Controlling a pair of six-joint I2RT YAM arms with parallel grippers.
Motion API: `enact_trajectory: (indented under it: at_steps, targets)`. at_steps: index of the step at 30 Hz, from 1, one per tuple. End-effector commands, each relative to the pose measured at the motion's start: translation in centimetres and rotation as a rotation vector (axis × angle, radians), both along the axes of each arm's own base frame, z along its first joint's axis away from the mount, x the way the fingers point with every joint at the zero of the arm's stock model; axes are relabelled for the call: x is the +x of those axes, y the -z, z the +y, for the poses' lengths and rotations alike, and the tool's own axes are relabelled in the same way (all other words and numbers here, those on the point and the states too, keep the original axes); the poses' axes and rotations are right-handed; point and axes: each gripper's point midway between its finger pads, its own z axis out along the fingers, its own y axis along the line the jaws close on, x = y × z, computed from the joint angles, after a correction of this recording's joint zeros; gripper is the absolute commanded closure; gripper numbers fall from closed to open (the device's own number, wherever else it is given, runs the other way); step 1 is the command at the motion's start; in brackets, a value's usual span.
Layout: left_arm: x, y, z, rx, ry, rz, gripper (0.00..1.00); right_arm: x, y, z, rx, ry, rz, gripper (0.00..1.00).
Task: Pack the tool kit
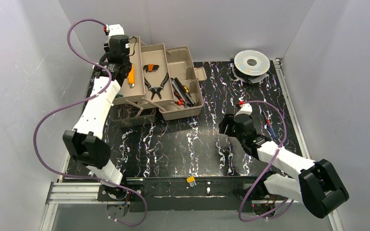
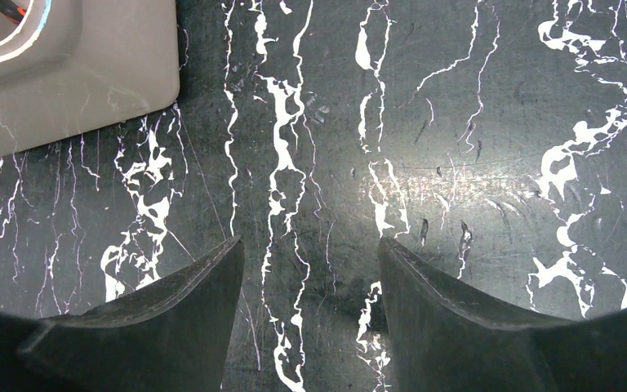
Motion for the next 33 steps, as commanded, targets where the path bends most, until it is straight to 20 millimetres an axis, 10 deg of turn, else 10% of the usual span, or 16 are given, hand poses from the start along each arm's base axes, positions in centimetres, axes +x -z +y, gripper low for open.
enact_trajectory:
  at_steps: [1,7,9,11,24,33]
  targets:
    - [2.5,3.3,1.5,-0.043,-0.012,0.061,1.00,0.6,-0.8,0.2,0.026,0.010,-0.038,0.32]
    - [5.1,7.2,2.8,-0.076,0.006,0.148,0.84,0.5,-0.8,0.0,0.023,0.016,-0.040,0.32]
    - [5.3,7.5,3.0,-0.088,0.013,0.166,0.55,0.5,-0.7,0.0,0.022,0.017,-0.040,0.32]
    - [5.1,7.4,2.5,-0.109,0.038,0.174,0.04,0.5,-0.7,0.0,0.023,0.017,-0.041,0.32]
    - [-3.5,-0.7,-4.4,-0.382,0.336,-0.173,0.02,0.6,-1.7,0.5,0.041,-0.018,-0.083,0.31]
    - [-10.8,4.9,-6.3,-0.528,0.342,-0.175,0.02,0.5,-6.7,-0.3,0.057,-0.018,-0.214,0.29]
